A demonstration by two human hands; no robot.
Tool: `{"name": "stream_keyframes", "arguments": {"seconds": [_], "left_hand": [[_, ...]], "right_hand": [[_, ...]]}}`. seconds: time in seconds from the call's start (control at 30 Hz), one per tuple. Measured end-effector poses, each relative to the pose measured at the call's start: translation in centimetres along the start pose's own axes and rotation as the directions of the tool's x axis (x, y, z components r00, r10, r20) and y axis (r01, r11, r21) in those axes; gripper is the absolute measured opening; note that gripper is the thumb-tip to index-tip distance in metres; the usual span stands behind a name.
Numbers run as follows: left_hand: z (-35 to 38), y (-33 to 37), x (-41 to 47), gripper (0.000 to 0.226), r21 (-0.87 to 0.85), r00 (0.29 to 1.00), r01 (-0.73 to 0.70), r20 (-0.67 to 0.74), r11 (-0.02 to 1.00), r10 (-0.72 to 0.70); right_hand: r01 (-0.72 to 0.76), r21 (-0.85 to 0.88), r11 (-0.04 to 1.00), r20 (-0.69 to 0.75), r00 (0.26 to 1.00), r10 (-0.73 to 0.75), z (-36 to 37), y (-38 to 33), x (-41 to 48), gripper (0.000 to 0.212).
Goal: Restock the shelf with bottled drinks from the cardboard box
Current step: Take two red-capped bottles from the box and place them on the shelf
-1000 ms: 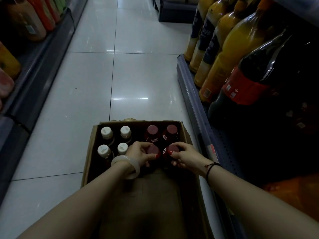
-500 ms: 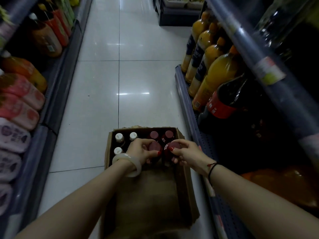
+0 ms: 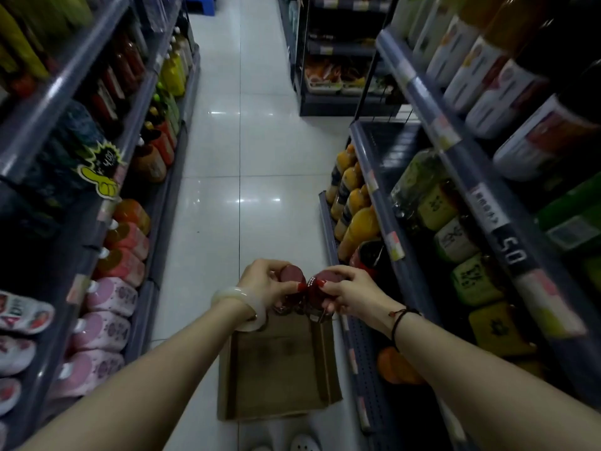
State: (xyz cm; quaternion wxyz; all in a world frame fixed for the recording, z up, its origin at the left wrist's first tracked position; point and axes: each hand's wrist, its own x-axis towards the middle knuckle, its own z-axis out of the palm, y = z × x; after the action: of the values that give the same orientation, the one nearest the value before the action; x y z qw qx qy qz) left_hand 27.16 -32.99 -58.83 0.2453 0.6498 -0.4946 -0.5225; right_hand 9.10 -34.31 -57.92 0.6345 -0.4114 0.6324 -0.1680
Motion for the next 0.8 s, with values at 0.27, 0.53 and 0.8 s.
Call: {"name": "stream_keyframes", "arguments": {"seconds": [0.27,0.53,0.8], "left_hand": [[-5.7,14.3,-7.2,0.037,0.007,0.999,-0.045,-0.006,0.999,0.045],[-9.5,24.4,-12.5,0.037,0.097,0.987,-0.142,-0.066,0.985,0.149],[-10.3,29.6,-17.1,0.032,0.138,0.974,-0.203,-0.073,0.970,0.214]], "right_hand": [[0.094,-0.007,0.996,0.011,0.995,-0.094,-2.6,-11.8,-10.6,0.036],[0.185,0.046,0.982,0.022,0.982,-0.187,-4.8,-20.2,-18.4,0.043],[0.275,0.021,0.961,-0.016,0.961,-0.275,-6.3,-23.4,-24.2,0.039]]}}
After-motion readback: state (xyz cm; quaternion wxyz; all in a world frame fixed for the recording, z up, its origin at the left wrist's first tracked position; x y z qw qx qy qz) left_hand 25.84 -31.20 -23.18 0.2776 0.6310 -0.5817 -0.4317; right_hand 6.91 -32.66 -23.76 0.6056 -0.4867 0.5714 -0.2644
